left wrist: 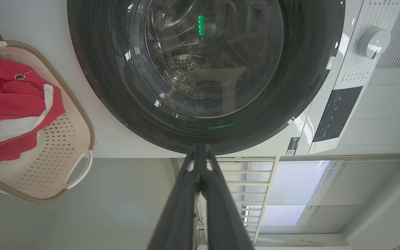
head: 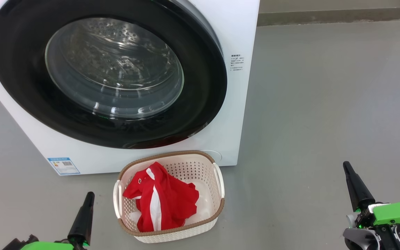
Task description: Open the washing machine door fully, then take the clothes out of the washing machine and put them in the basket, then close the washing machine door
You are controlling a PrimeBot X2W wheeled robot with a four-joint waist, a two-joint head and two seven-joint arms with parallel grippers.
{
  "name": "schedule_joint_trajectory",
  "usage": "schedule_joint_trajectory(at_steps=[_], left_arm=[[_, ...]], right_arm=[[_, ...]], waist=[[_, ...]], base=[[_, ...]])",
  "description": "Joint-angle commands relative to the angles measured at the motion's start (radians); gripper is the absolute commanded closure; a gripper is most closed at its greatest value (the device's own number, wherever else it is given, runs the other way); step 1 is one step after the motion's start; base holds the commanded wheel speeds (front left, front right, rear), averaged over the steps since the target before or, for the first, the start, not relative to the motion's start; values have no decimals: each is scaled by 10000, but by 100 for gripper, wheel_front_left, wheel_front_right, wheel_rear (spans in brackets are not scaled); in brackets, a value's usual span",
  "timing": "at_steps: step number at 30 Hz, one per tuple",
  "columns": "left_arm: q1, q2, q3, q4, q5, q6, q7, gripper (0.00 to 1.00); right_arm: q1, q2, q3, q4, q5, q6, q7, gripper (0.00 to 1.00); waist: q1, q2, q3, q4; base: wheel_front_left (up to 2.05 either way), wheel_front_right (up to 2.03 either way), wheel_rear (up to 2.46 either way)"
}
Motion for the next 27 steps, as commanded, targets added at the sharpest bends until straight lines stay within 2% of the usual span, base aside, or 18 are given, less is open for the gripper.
schedule_joint_trajectory(at_steps=[1, 27], left_arm=[[-390, 190, 373, -258, 14, -69, 91, 100], [-397, 127, 461, -253, 88, -69, 162, 100]], right_arm=[[-408, -124, 193, -280, 7, -6, 52, 100], [-414, -75, 124, -276, -51, -6, 108, 100]], waist=[[0, 0, 0, 0], [0, 0, 0, 0]], base=[[0, 0, 0], [0, 0, 0]])
